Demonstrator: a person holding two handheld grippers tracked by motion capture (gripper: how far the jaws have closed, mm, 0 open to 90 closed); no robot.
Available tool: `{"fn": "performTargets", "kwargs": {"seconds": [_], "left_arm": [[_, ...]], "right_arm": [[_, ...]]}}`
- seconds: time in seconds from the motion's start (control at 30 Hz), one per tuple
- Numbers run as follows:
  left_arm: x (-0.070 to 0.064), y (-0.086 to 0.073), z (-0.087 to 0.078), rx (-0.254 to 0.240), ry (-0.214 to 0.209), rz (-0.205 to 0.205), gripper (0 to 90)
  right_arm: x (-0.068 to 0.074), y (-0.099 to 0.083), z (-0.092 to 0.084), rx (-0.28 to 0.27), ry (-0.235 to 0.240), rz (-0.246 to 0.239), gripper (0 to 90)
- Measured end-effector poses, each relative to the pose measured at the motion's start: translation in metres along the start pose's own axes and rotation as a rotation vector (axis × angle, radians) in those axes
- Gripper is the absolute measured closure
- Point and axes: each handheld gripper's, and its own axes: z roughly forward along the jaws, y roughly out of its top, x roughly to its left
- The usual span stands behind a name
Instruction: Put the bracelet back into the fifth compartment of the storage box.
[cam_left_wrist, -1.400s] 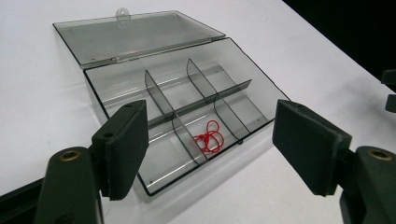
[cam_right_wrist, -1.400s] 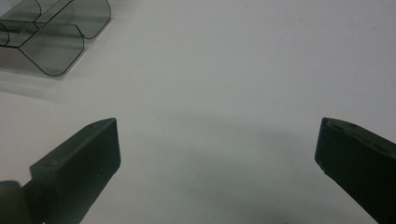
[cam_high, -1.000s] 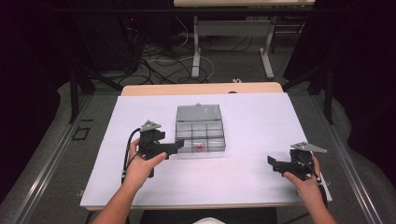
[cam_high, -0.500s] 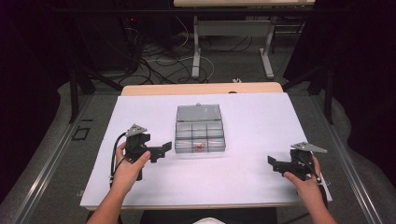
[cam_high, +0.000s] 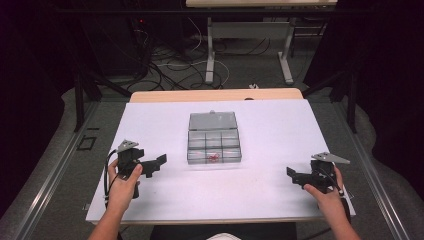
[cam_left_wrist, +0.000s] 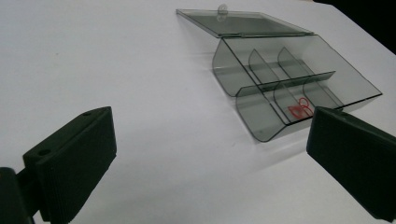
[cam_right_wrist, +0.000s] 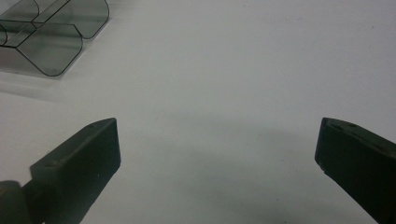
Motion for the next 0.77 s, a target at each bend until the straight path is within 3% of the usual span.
{"fn": "performTargets", "kwargs": {"seconds": [0.13, 0.2, 0.77], "left_arm": [[0.007, -0.005, 0.0, 0.001, 0.014, -0.001, 1.6], [0.01, -0.008, 0.001, -0.007, 0.019, -0.004, 1.6], [0.023, -0.018, 0.008, 0.013, 0.047, -0.038, 2.0]], "right_arm": [[0.0, -0.001, 0.003, -0.032, -0.01, 0.0, 0.0], [0.0, 0.0, 0.0, 0.004, -0.007, -0.005, 0.0], [-0.003, -0.002, 0.003, 0.006, -0.003, 0.002, 0.0]]}}
